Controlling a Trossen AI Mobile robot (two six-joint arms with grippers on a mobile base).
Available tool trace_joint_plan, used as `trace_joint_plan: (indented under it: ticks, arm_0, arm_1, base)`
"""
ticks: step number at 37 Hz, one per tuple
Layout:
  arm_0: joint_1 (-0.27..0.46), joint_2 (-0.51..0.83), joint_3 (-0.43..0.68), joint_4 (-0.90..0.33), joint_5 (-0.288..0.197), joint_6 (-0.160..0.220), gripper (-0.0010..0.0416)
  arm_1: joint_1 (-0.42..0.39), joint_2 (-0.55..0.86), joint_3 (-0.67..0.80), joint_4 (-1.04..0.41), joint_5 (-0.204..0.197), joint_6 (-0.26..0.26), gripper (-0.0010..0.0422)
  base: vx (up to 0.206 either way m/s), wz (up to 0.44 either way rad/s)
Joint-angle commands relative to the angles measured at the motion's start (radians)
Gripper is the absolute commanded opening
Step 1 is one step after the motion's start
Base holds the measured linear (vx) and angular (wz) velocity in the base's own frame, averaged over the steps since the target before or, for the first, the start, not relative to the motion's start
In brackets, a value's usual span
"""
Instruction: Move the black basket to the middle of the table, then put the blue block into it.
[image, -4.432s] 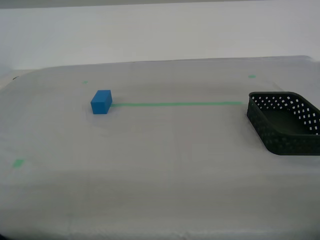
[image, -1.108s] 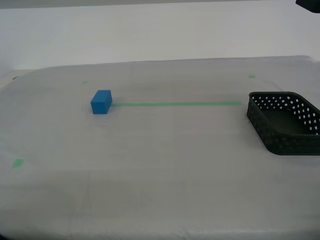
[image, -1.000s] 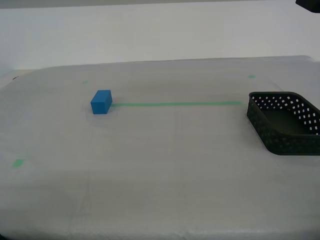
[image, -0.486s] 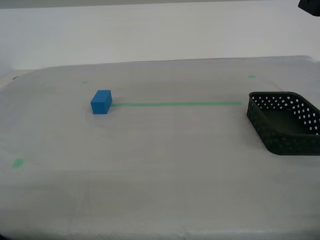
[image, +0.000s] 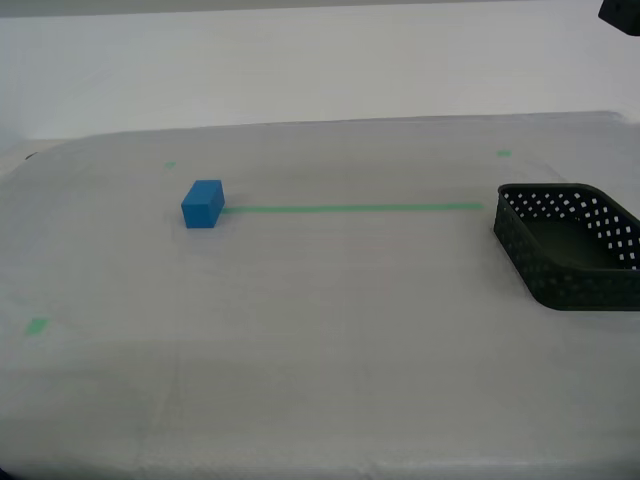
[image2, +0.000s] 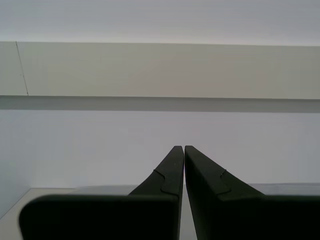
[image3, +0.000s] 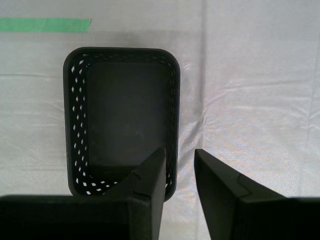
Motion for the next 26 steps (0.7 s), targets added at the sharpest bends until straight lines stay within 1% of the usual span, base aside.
trace_joint_plan:
  ticks: [1,6,10,26]
  arm_0:
    - [0.000,-0.001,0.001,-0.002,0.006,0.011,0.0106]
    - [0.000,-0.001,0.001,-0.001,0.006,0.011,0.0149]
    - [0.000,-0.001,0.001,-0.002,0.006,0.014,0.0194]
    - [0.000,-0.001,0.001,-0.005,0.009,0.013,0.0406]
  arm_1:
    - [0.000,0.000,0.000,0.004,0.000,0.001,0.0000]
    - [0.000,0.000,0.000,0.004,0.000,0.002,0.0000]
    - [0.000,0.000,0.000,0.004,-0.001,0.002,0.0000]
    - [0.000,0.000,0.000,0.004,0.000,0.002,0.0000]
  base:
    - [0.000,0.000]
    - [0.000,0.000]
    - [0.000,0.000]
    - [0.000,0.000]
